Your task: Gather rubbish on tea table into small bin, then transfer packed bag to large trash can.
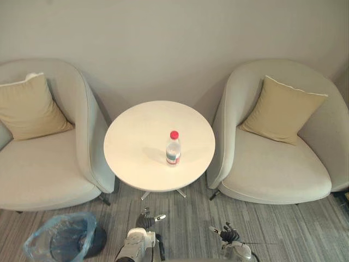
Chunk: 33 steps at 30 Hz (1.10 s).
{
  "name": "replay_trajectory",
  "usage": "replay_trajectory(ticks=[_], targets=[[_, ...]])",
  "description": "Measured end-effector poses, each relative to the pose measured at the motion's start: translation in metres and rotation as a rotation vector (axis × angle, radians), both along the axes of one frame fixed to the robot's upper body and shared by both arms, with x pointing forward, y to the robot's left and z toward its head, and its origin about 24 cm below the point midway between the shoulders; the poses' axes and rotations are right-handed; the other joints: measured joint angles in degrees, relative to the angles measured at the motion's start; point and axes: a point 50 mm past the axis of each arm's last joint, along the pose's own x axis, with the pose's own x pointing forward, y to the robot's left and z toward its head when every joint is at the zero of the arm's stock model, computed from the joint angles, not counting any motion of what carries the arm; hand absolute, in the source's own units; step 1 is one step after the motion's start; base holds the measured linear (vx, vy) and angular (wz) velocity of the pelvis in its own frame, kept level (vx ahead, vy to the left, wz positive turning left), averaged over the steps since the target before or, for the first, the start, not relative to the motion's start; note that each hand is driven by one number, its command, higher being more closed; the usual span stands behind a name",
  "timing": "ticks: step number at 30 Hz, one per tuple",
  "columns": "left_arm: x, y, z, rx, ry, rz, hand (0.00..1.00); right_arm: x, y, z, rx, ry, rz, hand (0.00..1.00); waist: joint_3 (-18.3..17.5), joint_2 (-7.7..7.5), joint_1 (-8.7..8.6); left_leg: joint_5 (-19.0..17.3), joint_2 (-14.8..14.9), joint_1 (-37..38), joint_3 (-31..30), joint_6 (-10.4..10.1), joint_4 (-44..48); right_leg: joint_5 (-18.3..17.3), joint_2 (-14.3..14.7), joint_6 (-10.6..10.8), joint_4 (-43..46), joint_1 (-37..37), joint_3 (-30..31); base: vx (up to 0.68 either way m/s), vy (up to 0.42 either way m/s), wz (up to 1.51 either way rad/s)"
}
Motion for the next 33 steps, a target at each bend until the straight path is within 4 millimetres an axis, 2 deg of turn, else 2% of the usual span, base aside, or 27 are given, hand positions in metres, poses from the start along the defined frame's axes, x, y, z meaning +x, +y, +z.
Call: replay_trajectory(ticks=[1,2,3,4,5,6,7,8,9,10,12,14,17,21,26,30,32,33], targets=[[0.000,0.002,0.000,0.004,0.002,-0.001,0.00,0.001,0.002,0.000,0.005,-0.002,0.004,0.00,0.0,-0.43,-0.02,-0.5,-1.1,1.6,-0.8,0.3,-0.6,1.5,-0.8,0.4,8.7,-4.0,2.4,0.21,0.081,0.47],[0.000,0.003,0.000,0.009,0.002,0.000,0.00,0.000,0.003,0.000,0.011,-0.001,0.005,0.00,-0.2,-0.83,-0.31,-1.1,-1.6,2.5,-2.3,0.5,-0.6,-0.3,-0.2,1.2,13.5,-6.4,5.1,0.16,0.029,0.61],[0.000,0.003,0.000,0.010,0.002,0.000,0.00,0.000,0.003,0.000,0.012,-0.001,0.005,0.00,-0.3,-0.91,-0.34,-1.3,-1.8,3.0,-3.3,0.4,-0.6,-1.1,0.3,1.3,14.0,-7.0,5.4,0.23,-0.023,0.94],[-0.001,0.003,0.000,0.009,0.004,0.002,0.00,-0.001,0.003,0.000,0.012,-0.001,0.005,0.00,-0.3,-0.94,-0.35,-1.4,-2.0,3.8,-5.7,0.9,-0.8,-2.9,1.5,1.2,11.4,-7.9,6.1,0.12,-0.034,0.78],[-0.001,0.003,0.000,0.009,0.004,0.003,0.00,-0.001,0.003,-0.001,0.012,0.001,0.004,0.00,-0.3,-0.93,-0.36,-1.4,-2.0,4.0,-6.3,0.9,-0.9,-3.2,2.0,0.9,10.0,-8.1,6.6,0.22,-0.100,0.96],[-0.001,0.003,0.000,0.008,0.004,0.009,0.00,-0.001,0.003,-0.001,0.012,-0.001,0.003,0.00,-0.4,-0.96,-0.40,-1.1,-2.3,4.1,-7.8,0.2,-1.1,-2.9,3.0,0.4,3.4,-8.1,8.1,0.13,-0.094,0.60],[-0.001,0.004,0.000,0.008,0.004,0.013,0.00,-0.001,0.004,-0.001,0.012,0.000,0.003,0.00,-0.5,-1.20,-0.39,-1.0,-2.6,4.1,-8.3,0.0,-1.2,-1.6,3.2,-0.3,-0.5,-8.1,8.6,0.20,-0.164,0.71],[-0.003,0.005,-0.001,0.007,0.010,0.025,0.00,-0.005,0.004,-0.002,0.015,0.015,-0.001,0.00,-1.5,-2.35,-0.26,-1.2,-3.7,3.9,-9.6,-0.5,-1.4,1.3,2.7,0.1,-7.4,-7.6,8.9,0.15,-0.145,0.43],[-0.004,0.004,-0.002,0.002,0.017,0.032,0.00,-0.006,0.004,-0.003,0.015,0.019,-0.003,0.00,-1.7,-1.76,-0.27,-1.1,-3.5,4.0,-10.0,-0.7,-1.6,1.3,2.8,0.1,-8.3,-7.0,8.5,0.20,-0.172,0.41],[-0.009,0.002,-0.004,-0.010,0.034,0.049,0.00,-0.008,0.001,-0.004,0.012,0.030,-0.020,0.00,-2.7,-0.30,-0.27,-0.6,-2.7,4.6,-11.0,-1.5,-3.2,1.8,3.6,-0.2,-11.7,-5.6,7.2,0.19,-0.132,0.25],[-0.012,-0.002,-0.006,-0.021,0.044,0.057,0.00,-0.011,-0.005,-0.005,0.001,0.040,-0.036,0.00,-3.3,0.82,-0.44,0.3,-1.9,4.7,-13.0,-2.7,-5.1,2.8,4.6,-0.9,-15.3,-3.9,4.8,0.21,-0.161,0.40],[-0.016,-0.001,-0.008,-0.022,0.059,0.082,0.00,-0.012,-0.008,-0.005,-0.006,0.046,-0.055,0.00,-3.4,1.06,-0.48,1.2,-1.1,6.0,-14.7,-3.4,-7.2,3.5,5.4,-1.6,-17.5,-1.6,2.5,0.17,-0.170,0.53],[-0.016,0.001,-0.008,-0.017,0.061,0.101,0.00,-0.014,-0.008,-0.006,-0.006,0.055,-0.064,0.00,-3.1,0.45,-0.40,2.5,-0.5,8.4,-15.9,-4.0,-10.1,4.0,6.0,-1.6,-19.6,0.9,1.5,0.08,-0.095,0.26],[-0.015,0.001,-0.008,-0.015,0.063,0.101,0.00,-0.014,-0.011,-0.006,-0.026,0.058,-0.075,0.00,-2.8,0.25,-0.80,4.0,-0.4,8.9,-15.9,-4.0,-12.0,4.8,6.2,-2.2,-21.2,1.5,1.0,0.01,-0.025,0.04],[-0.016,0.005,-0.008,0.005,0.080,0.105,0.00,-0.011,-0.014,-0.004,-0.071,0.053,-0.046,0.00,-2.6,-0.08,-0.97,6.0,-1.1,9.5,-16.0,-3.6,-14.3,5.7,5.6,-2.0,-22.6,1.8,1.0,-0.08,0.021,0.01],[-0.018,0.015,-0.009,0.050,0.083,0.089,0.00,0.007,-0.018,0.014,-0.176,-0.074,0.078,0.00,-2.3,-0.01,-1.24,8.3,-1.4,10.0,-16.1,-3.5,-17.9,6.0,5.3,-1.5,-23.1,1.1,1.3,-0.13,0.022,0.02],[-0.019,0.022,-0.008,0.080,0.082,0.064,0.00,0.032,-0.029,0.043,-0.273,-0.244,0.148,0.00,-2.1,0.22,-1.30,8.9,-1.3,10.1,-15.9,-3.6,-19.7,5.9,5.4,-1.1,-22.8,-0.1,1.9,-0.12,0.009,-0.06],[-0.019,0.023,-0.008,0.086,0.083,0.058,0.00,0.038,-0.031,0.050,-0.292,-0.283,0.155,0.00,-2.1,0.29,-1.32,9.0,-1.3,10.0,-15.9,-3.7,-19.8,5.9,5.4,-1.1,-22.7,-0.4,2.1,-0.09,0.008,-0.09]])
